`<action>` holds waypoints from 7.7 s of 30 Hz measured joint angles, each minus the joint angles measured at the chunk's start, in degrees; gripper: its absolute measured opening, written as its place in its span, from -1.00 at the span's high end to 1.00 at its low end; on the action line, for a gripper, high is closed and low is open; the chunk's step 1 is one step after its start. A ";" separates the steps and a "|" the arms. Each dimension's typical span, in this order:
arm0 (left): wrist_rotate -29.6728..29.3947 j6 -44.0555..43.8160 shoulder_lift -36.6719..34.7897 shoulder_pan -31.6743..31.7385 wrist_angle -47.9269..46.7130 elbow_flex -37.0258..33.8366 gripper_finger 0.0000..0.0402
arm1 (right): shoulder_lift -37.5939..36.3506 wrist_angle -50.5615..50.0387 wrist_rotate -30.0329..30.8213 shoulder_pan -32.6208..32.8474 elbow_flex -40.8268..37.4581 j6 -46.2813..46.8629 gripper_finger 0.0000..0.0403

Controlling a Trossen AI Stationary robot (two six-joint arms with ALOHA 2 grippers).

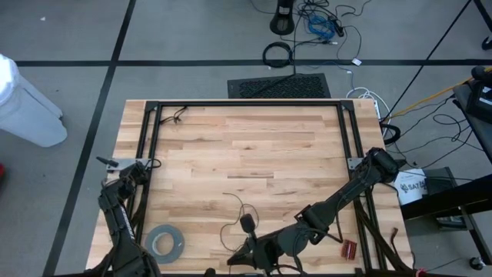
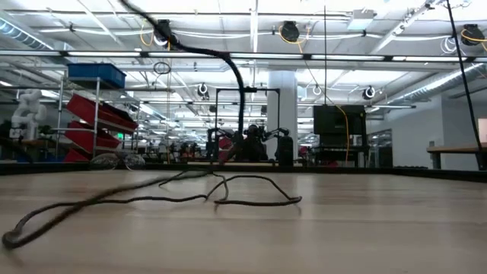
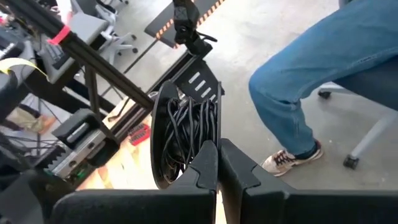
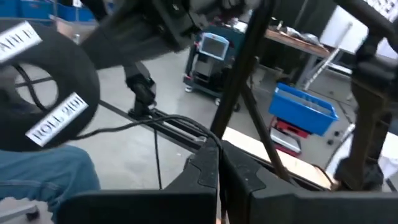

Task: Coil cords
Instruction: Coil the black wire onto the spool

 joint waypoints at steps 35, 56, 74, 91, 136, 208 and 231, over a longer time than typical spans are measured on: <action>-2.02 -17.48 0.86 4.92 -13.59 0.02 1.00 | -3.77 -5.34 -0.58 3.68 0.09 3.23 1.00; -20.38 -25.56 -0.78 0.08 -20.85 0.02 1.00 | -5.75 -12.20 2.50 6.03 0.06 6.83 1.00; -25.06 -13.65 -0.82 -0.20 -14.56 0.70 1.00 | -5.57 -24.73 2.05 5.68 0.06 9.23 0.90; -31.29 -9.00 -1.06 0.22 -11.38 0.74 1.00 | -14.47 -43.74 5.07 8.86 0.06 20.87 0.54; -20.52 -7.47 -1.09 10.31 -7.04 0.74 1.00 | -14.41 -30.00 24.51 9.50 0.04 -2.67 0.73; -5.79 -10.35 0.65 31.84 21.11 -7.89 0.29 | -46.23 -82.89 37.85 23.43 0.02 36.09 1.00; -2.51 1.45 -24.42 35.96 85.14 -68.97 0.29 | -48.79 -85.25 35.49 23.23 0.02 41.78 1.00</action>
